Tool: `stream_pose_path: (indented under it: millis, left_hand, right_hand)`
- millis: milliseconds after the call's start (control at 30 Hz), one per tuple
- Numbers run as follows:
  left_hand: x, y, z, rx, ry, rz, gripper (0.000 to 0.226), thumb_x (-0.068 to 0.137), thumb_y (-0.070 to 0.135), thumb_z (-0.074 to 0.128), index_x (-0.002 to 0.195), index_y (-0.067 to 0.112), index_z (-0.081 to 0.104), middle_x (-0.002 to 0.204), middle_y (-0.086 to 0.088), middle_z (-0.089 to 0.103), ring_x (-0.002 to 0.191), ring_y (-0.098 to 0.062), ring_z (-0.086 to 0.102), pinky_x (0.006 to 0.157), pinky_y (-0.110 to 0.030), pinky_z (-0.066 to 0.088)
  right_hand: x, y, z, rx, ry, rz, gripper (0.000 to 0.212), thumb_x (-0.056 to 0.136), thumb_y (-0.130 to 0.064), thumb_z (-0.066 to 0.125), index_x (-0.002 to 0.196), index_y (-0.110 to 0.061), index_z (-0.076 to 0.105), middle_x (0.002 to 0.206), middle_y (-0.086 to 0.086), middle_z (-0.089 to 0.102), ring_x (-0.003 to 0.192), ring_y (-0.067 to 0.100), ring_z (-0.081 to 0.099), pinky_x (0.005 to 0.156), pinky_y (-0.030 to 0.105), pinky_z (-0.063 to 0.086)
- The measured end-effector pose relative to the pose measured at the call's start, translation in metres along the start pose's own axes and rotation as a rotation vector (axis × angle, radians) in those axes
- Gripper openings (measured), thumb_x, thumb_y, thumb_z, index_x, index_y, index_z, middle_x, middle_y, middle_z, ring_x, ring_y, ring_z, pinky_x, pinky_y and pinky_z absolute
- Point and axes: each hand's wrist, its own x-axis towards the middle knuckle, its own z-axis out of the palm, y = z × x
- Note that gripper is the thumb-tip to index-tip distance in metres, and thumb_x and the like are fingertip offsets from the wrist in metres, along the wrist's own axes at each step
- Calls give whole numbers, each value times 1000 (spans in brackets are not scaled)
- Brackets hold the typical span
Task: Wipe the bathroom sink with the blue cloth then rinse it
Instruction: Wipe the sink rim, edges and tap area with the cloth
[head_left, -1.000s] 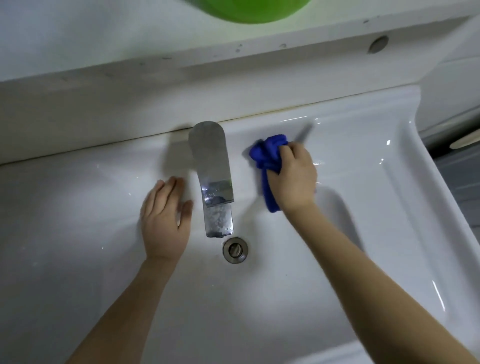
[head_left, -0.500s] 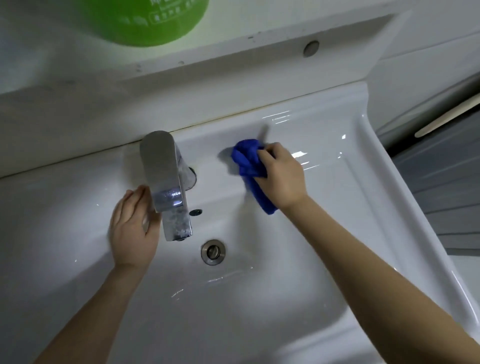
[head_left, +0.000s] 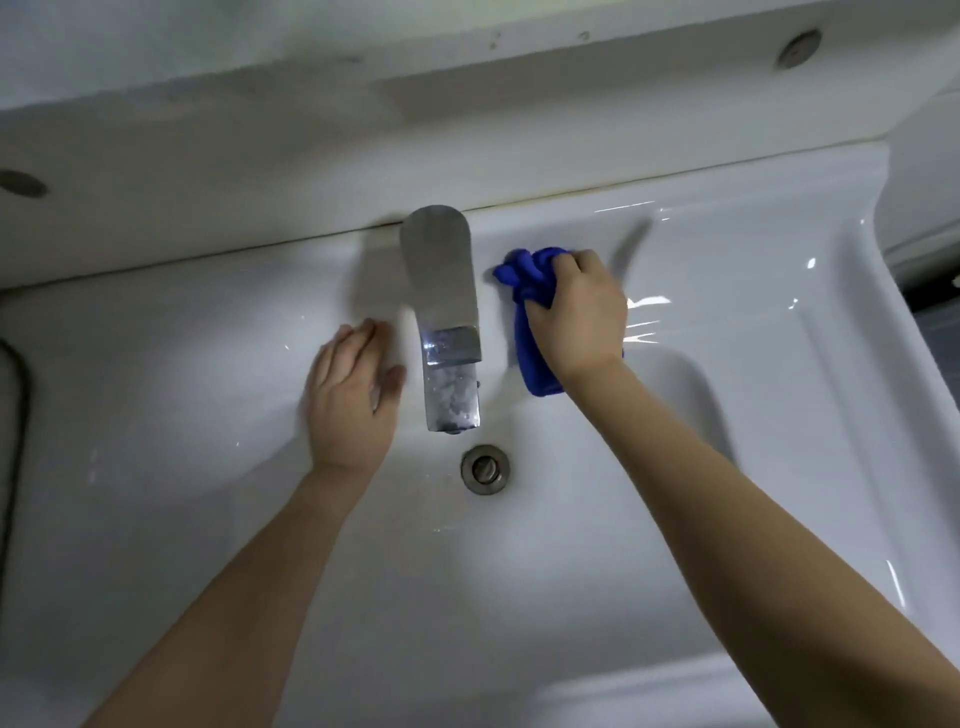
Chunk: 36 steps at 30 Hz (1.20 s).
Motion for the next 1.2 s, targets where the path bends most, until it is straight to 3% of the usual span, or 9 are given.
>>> stream_pose_path:
  millis: [100,200,333,500,633,833,967,1100,1200]
  left_hand:
    - [1,2,-1,-9,7,-14,47,92,31,46,132,11,59,137,-8,58,131,-30,48,111,-47,37]
    - [2,3,-3,-5,-14,-6,48,92,32,45,134,11,57,137,-9,58,131,-31,47,110,-48,39]
    - [3,1,-6,-6,-53,-9,52,93,39,42,135,12,56,139,-8,57,132,-30,46,113,-42,35]
    - [2,-2,-2,-8,-37,6,49,93,36,46,134,12,57,138,-7,57,130,-31,47,111,-44,37]
    - [2,-2,1,-6,-7,15,46,94,32,49,134,11,57,138,-8,58,130,-31,47,110,-47,39]
    - [3,-3,-6,-7,-37,31,50,95,37,45,136,10,55,139,-9,56,132,-31,46,113,-42,36]
    - [2,-3,-2,-15,-10,37,49,94,35,45,135,10,56,139,-9,57,132,-31,45,112,-45,36]
    - [1,-4,-1,-21,6,39,49,93,33,45,134,9,56,139,-10,57,132,-32,45,112,-45,35]
    - [1,-5,-1,-16,1,37,48,93,32,47,134,10,56,138,-9,57,132,-32,45,112,-45,35]
  right_hand:
    - [-10,0,2,143,46,28,17,81,-17,58,92,-4,63,108,10,60,81,30,58,64,28,35]
    - [-29,-24,16,240,-92,-61,16,76,-15,63,89,-5,64,103,7,59,77,28,57,63,27,38]
    - [-25,-8,1,154,-136,-161,26,76,-17,63,99,-7,66,109,8,60,86,33,59,65,31,42]
    - [-13,52,-31,-81,43,-80,20,76,-14,62,92,-2,62,104,14,60,83,36,58,59,31,39]
    - [-22,6,2,150,66,136,12,77,-13,61,84,-4,61,104,10,60,81,32,57,64,27,33]
    - [-23,-7,1,133,-114,-132,28,77,-13,63,103,-4,64,111,12,60,87,34,59,65,30,39]
    - [-19,41,-28,81,47,48,23,79,-14,61,99,-4,58,108,12,59,82,34,57,62,31,36]
    - [-30,26,-10,217,130,201,25,78,-13,61,102,-6,60,112,8,60,89,28,58,69,27,37]
    - [-49,12,4,313,122,185,17,78,-14,62,92,-6,59,107,7,59,84,24,56,68,25,37]
